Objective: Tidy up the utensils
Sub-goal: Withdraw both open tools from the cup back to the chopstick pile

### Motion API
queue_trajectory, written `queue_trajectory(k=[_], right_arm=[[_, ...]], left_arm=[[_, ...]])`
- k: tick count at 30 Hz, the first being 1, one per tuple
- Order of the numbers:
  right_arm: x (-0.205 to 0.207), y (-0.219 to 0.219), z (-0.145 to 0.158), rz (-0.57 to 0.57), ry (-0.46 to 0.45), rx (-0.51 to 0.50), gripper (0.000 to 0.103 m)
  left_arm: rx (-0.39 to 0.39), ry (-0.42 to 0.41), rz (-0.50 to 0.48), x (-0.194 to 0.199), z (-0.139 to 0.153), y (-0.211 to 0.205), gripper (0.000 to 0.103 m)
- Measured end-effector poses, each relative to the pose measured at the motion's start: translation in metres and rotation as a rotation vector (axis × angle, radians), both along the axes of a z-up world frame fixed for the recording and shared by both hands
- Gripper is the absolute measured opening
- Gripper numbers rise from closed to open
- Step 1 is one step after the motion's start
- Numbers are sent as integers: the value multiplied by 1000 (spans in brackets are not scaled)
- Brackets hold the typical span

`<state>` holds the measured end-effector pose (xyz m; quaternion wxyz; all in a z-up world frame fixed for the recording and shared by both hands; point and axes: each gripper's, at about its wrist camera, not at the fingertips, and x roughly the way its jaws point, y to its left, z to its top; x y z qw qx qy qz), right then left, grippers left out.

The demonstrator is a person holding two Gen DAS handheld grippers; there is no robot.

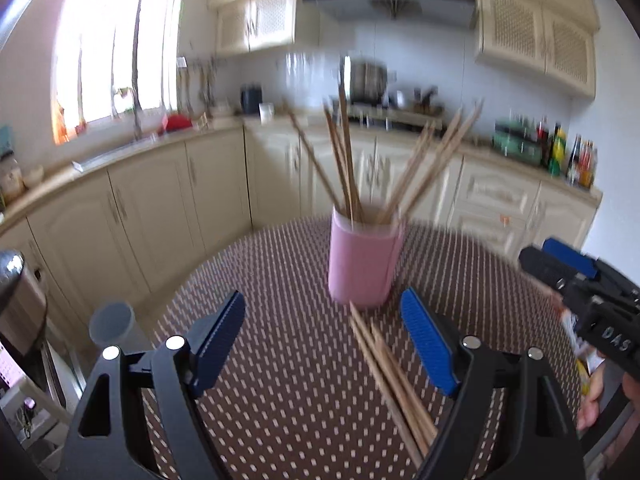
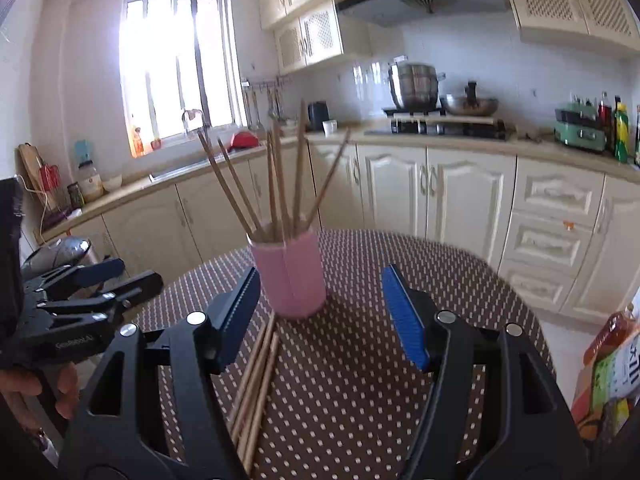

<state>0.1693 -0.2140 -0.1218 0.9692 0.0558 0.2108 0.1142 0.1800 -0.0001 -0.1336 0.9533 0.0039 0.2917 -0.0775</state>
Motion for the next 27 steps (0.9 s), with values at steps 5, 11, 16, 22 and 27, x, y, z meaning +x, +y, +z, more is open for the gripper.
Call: queue_trajectory(k=[5,11,16,22,27], right_arm=[[8,-1,-33,11,102,-21,64],[13,2,-61,32,182,-24,64],[20,2,-69,46,223,-6,64],[29,3,-72,63,255,-3,64],[32,6,-75,68,266,1,64]], left_arm=[[-13,189,-25,28,-48,-8,79],[7,310,-21,51,-85,-19,64],[17,335,-5,63,-98,-24,64],[32,360,20,79,-95,-29,64],[101,391,20,89,-98,-42,64]])
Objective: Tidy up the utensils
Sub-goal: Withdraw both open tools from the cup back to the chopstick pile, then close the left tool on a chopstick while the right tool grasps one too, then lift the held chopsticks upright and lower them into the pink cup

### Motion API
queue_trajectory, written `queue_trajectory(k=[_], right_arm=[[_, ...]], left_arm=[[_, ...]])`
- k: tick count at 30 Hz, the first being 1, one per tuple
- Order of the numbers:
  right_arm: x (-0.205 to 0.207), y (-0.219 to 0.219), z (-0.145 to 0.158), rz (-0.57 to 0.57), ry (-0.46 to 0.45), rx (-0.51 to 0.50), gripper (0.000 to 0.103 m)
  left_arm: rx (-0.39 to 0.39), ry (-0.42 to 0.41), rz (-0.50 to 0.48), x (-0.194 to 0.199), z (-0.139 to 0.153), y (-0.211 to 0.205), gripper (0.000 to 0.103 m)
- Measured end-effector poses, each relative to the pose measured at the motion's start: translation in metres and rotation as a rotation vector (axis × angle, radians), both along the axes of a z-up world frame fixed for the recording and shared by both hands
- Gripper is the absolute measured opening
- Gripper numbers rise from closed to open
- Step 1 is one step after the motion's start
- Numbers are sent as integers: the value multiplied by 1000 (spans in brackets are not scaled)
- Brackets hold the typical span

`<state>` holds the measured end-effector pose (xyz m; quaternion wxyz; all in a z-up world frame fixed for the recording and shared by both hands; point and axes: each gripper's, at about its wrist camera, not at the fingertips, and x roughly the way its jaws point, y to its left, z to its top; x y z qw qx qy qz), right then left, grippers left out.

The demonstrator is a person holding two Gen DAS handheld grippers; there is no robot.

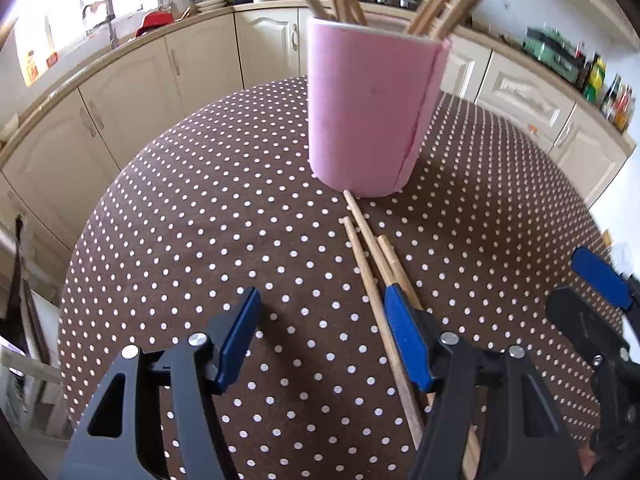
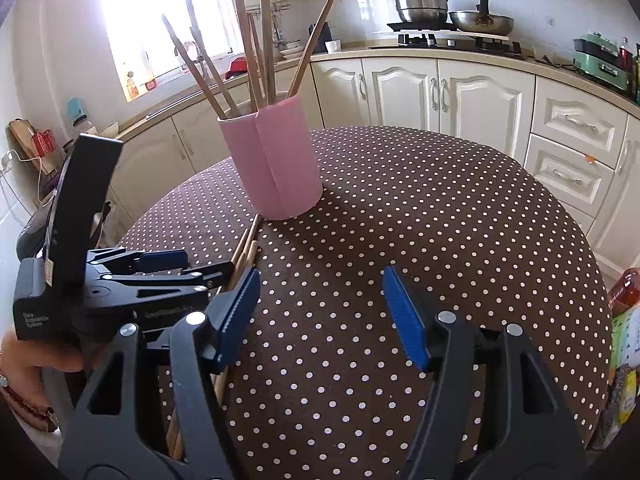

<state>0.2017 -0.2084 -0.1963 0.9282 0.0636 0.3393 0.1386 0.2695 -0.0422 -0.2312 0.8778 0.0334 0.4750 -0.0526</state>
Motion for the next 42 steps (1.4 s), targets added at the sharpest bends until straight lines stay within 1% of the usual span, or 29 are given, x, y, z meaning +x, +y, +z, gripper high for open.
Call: queue_trajectory(k=[1,2,3,4,5,6,8,9,12,16,22,25,26,27,29,31,32,33,36,38,42], right_arm=[[0,0,-1,1,2,0,64],[0,1,-1,1,5,0,63],[1,1,-1,4,8,1,63],[1,1,-1,7,11,1,63],[2,2,-1,11,15,-3,63],[3,4,-2,17,21,-10,63],[7,10,-3,31,33,-18,63],[8,14,-4,40,40,-23,63],[15,29,-7,79,68,-58,63],[26,48,-15,106,108,-123,63],[39,64,-25,102,157,-198,63],[42,69,-28,121,180,-200,54],[44,72,-28,130,186,-201,48],[47,75,-28,134,193,-207,38],[50,84,-28,134,197,-260,33],[56,91,-28,145,216,-273,27],[59,92,-27,149,223,-275,20],[63,94,-27,155,229,-279,10],[70,98,-24,171,245,-273,6],[72,95,-21,176,246,-241,6],[67,77,-5,175,229,-169,6]], left_arm=[[17,-9,-6,0,0,-2,63],[11,-12,-16,0,0,-3,59],[7,-14,-20,1,0,-3,51],[6,-17,-24,2,1,-2,45],[4,-18,-31,2,2,0,33],[-1,-17,-35,2,3,5,24],[1,-12,-30,1,3,16,13],[-11,-7,-34,0,4,21,10],[-26,-12,-55,-4,0,32,7],[-65,-8,-60,-10,-1,41,6],[-81,-12,-71,-21,-4,59,6],[-82,-10,-75,-22,-4,61,6],[-83,-9,-76,-20,-5,59,6],[-83,-6,-77,-18,-5,60,6],[-80,-2,-79,-12,-4,57,6],[-73,1,-79,-7,-3,56,6],[-70,0,-78,-5,-3,53,6],[-67,-1,-77,-3,-2,50,6],[-71,-5,-75,2,1,45,6],[-84,-12,-76,4,3,44,6],[-101,-54,-80,-2,21,47,6]])
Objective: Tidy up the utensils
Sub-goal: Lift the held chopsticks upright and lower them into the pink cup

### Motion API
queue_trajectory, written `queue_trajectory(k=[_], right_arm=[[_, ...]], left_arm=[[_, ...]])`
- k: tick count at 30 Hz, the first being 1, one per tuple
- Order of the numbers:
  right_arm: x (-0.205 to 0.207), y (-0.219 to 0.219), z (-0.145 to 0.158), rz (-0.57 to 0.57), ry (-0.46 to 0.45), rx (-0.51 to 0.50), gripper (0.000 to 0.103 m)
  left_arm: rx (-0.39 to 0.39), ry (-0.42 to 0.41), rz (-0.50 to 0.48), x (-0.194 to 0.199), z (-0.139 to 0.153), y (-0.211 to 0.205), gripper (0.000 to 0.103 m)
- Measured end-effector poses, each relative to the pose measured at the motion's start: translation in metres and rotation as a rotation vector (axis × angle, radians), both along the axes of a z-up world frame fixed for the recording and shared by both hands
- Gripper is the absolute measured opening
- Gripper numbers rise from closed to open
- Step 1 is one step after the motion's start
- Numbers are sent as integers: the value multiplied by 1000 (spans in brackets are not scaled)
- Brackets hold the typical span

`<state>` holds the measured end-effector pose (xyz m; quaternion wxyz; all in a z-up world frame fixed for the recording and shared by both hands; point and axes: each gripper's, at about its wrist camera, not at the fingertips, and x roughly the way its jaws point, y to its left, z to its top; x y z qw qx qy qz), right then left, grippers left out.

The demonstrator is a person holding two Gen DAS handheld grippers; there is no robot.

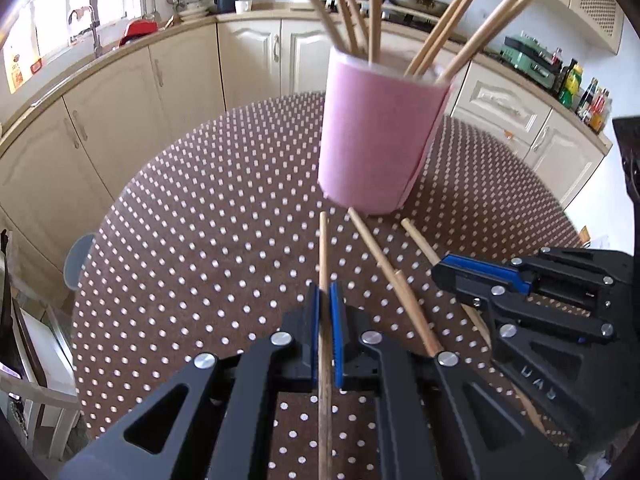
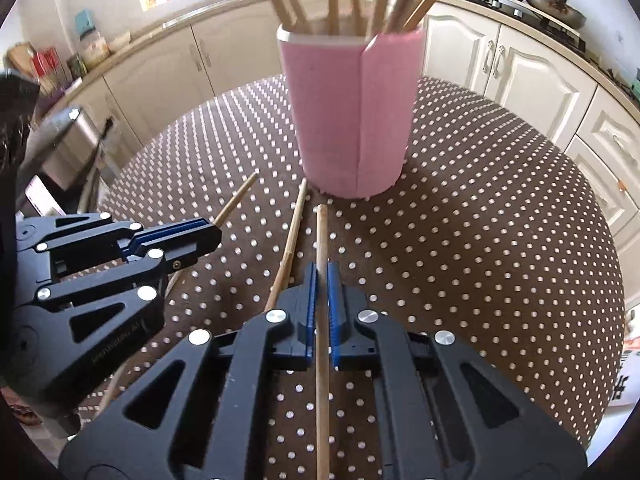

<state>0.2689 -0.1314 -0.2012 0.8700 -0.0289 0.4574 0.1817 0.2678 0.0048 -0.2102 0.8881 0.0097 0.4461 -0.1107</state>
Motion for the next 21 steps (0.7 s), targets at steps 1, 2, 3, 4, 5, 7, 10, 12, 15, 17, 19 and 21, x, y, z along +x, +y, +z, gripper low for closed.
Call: queue_trajectory(k=[1,2,3,4,5,7,10,12,15,17,19,21], right_arm=[[-1,-5,4,-1,-3,15,6],[-3,-10,11,-2,-11,43,6],[-6,-16,17,-3,-20,62,6],[-9,-21,26,-5,-36,83,6],[-12,-25,35,-8,-54,101,6],[-19,-34,52,-7,-86,139,6],[-31,-43,77,-6,-142,188,6],[-38,-48,90,1,-176,210,6],[-49,-47,111,8,-228,229,6],[-55,-48,120,12,-251,236,6],[-59,-48,126,13,-271,239,6],[-63,-47,131,13,-289,240,6]], left_arm=[[-6,-13,-1,-2,7,0,6],[-12,-24,-3,-4,11,1,6],[-22,-39,-6,-7,20,2,6],[-28,-54,-6,-9,27,2,6],[-33,-68,-8,-12,33,3,6],[-55,-104,-21,-20,52,2,6],[-77,-156,-38,-30,76,-1,6],[-93,-196,-50,-38,94,-4,6],[-111,-239,-61,-47,113,-5,6],[-123,-270,-69,-53,125,-7,6],[-129,-291,-75,-59,132,-8,6],[-137,-310,-73,-66,138,-9,6]])
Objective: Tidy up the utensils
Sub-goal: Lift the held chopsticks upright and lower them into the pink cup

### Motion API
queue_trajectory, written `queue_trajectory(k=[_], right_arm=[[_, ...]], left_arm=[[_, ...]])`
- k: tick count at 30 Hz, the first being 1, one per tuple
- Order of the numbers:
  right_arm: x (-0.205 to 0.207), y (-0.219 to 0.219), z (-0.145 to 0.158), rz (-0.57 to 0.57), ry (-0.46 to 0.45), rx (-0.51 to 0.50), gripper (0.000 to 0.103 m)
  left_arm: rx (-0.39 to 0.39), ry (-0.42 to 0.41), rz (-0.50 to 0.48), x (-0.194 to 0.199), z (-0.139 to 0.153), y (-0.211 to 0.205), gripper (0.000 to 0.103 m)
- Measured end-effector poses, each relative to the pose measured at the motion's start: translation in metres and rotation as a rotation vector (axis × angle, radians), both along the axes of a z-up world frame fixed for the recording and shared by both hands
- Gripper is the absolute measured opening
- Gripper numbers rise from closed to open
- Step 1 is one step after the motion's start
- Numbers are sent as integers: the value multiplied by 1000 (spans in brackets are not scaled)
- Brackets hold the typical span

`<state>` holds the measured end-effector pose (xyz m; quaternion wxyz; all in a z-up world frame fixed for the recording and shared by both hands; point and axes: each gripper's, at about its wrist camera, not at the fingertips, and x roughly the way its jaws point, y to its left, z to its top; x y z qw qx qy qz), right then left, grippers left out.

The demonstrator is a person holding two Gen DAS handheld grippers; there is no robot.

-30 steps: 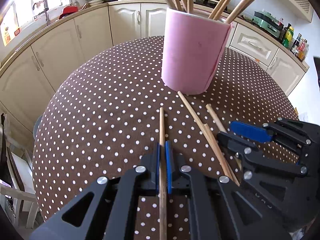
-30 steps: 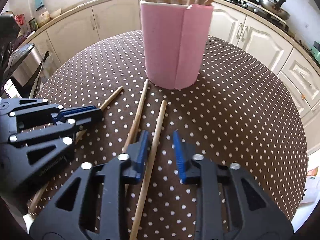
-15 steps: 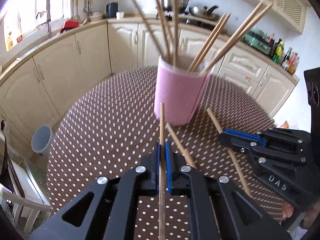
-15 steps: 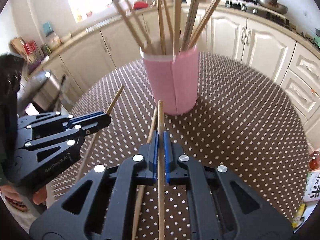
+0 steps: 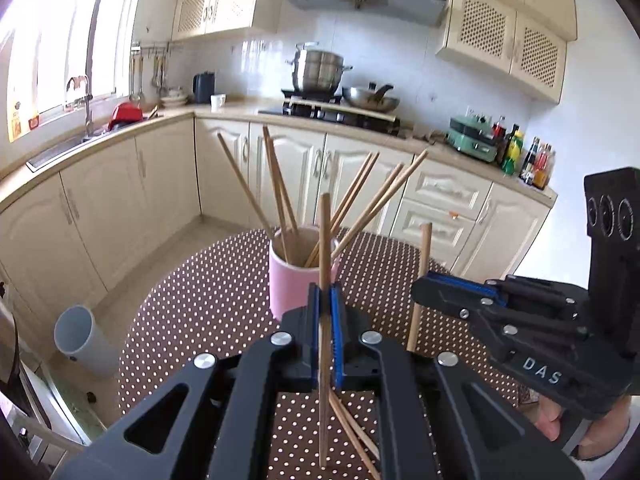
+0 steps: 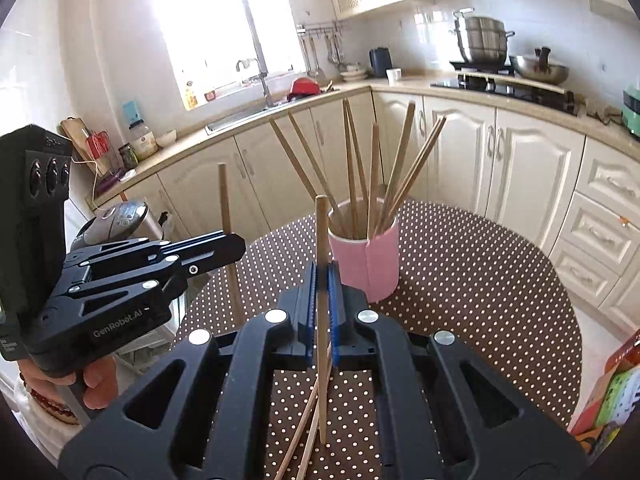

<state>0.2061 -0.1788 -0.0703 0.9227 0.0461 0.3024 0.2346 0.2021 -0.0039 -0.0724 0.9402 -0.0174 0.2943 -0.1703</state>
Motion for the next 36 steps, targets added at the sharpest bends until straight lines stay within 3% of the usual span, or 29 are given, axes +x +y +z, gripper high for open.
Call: queue_trajectory(k=[8,22,29,36], right_arm=[[-2,-4,34,-30,-129,35,6],[44,12,86,-135,-418,49,6],[55,18,82,-157,-495,32,6],[63,22,60,-138,-469,16,6]], left_arm=[[-68,-109,22,-1,36,2,6],[-150,-350,117,35,102,1,6],[-160,-397,132,49,102,-3,6],[-146,-377,124,61,73,-7,6]])
